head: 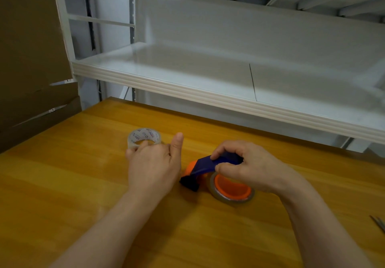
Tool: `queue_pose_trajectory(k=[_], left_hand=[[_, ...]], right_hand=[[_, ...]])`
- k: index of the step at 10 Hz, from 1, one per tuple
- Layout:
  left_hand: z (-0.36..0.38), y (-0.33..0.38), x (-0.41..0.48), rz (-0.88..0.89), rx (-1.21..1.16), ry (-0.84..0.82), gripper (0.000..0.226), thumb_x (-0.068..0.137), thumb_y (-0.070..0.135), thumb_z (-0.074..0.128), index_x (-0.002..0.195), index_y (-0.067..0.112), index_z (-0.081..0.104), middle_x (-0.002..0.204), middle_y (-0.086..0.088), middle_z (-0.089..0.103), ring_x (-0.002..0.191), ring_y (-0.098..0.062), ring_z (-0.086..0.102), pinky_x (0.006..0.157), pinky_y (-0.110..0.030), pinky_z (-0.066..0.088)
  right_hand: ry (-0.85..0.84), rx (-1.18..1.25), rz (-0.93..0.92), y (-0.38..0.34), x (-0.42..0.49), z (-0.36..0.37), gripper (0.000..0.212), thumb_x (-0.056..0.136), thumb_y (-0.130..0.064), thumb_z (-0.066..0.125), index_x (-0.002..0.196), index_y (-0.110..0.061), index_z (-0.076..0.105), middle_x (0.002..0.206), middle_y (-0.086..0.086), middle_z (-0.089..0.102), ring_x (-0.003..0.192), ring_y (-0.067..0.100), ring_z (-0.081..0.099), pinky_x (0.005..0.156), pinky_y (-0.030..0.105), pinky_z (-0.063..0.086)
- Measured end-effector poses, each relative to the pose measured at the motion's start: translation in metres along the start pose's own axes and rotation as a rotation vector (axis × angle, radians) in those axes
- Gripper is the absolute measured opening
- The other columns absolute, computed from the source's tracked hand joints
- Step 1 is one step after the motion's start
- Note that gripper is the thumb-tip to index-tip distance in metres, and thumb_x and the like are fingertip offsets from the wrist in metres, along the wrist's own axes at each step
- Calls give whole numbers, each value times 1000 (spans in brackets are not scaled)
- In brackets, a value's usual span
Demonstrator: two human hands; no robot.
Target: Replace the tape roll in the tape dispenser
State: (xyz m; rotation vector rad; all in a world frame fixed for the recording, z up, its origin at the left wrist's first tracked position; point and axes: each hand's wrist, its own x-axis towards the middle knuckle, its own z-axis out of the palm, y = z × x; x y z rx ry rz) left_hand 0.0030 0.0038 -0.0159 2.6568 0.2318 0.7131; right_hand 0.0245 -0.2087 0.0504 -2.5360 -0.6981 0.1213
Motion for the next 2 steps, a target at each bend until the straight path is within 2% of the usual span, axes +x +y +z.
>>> queue_pose_trajectory(k=[1, 2], left_hand=[[-3, -3, 2, -73, -294, 63, 87, 94, 72, 0, 69, 30, 72, 65, 7, 71, 74, -13, 66, 87, -44, 48], [-9, 1, 1, -141, -567, 119, 71, 98, 62, 17, 65, 28, 69, 61, 7, 68, 66, -6, 63, 69, -36, 50]], right_hand=[[4, -39, 6, 1, -3, -8, 23, 88, -51, 67, 110, -45, 67, 119, -18, 55, 103, 3, 56, 85, 26, 48], [197, 63, -12, -7, -13, -24, 25, 86, -56, 65, 109, -46, 68, 122, -23, 60, 115, 0, 53, 96, 31, 46]])
